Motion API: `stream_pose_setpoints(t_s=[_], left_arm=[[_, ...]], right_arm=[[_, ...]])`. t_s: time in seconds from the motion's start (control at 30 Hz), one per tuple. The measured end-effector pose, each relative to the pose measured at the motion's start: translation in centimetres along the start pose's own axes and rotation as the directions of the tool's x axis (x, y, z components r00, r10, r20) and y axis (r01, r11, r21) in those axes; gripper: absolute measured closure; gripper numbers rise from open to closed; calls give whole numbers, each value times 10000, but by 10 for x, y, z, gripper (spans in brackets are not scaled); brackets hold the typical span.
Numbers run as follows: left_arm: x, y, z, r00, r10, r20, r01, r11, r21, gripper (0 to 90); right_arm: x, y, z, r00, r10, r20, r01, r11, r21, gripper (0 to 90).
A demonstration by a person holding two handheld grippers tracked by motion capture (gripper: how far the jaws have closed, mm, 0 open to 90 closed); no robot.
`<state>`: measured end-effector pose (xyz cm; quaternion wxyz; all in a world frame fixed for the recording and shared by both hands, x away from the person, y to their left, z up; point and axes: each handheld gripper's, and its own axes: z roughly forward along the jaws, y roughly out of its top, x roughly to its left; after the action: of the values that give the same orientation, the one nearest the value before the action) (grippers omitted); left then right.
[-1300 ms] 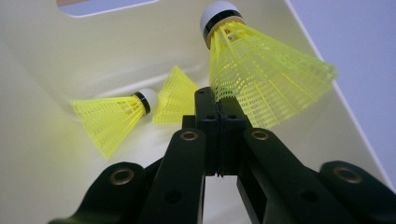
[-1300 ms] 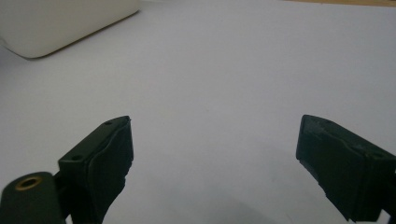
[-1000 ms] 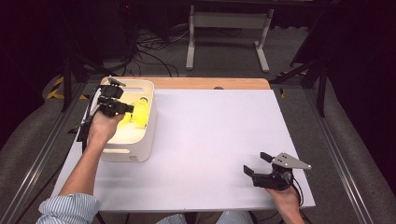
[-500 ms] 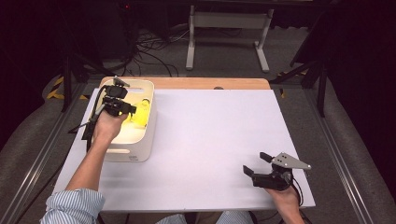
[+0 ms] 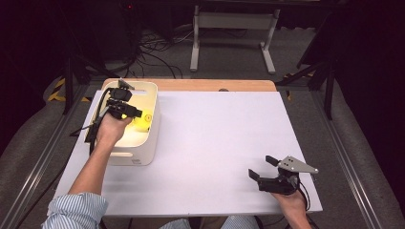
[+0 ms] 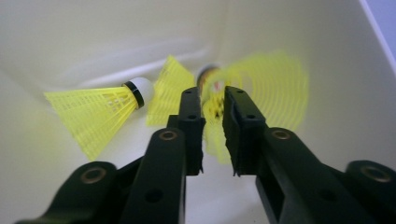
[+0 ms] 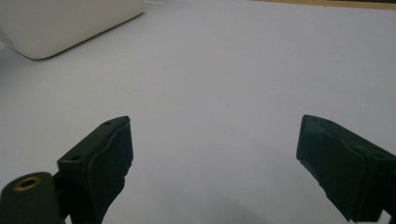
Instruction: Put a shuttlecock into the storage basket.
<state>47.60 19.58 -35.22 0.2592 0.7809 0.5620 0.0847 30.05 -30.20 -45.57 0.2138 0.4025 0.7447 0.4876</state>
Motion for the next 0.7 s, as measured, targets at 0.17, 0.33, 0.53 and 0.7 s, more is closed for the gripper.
stream_pose_setpoints(t_s=[0.17,0.33,0.53,0.7], left_arm=[[-5,0,-6,9999,69,-145,-76,9986,-518,568],[-9,1,-12,9997,203,-122,-212,9971,-734,498],[-15,0,-20,9991,395,-149,-408,9942,-993,451],[-16,-2,-29,9987,483,-182,-503,9905,-1283,422]], right_arm=[[1,0,1,10000,-11,-20,11,10000,29,113],[1,0,1,10000,-10,-13,10,10000,22,113],[1,0,1,10000,-10,-14,10,10000,17,113],[1,0,1,10000,-4,-6,4,10000,17,113]])
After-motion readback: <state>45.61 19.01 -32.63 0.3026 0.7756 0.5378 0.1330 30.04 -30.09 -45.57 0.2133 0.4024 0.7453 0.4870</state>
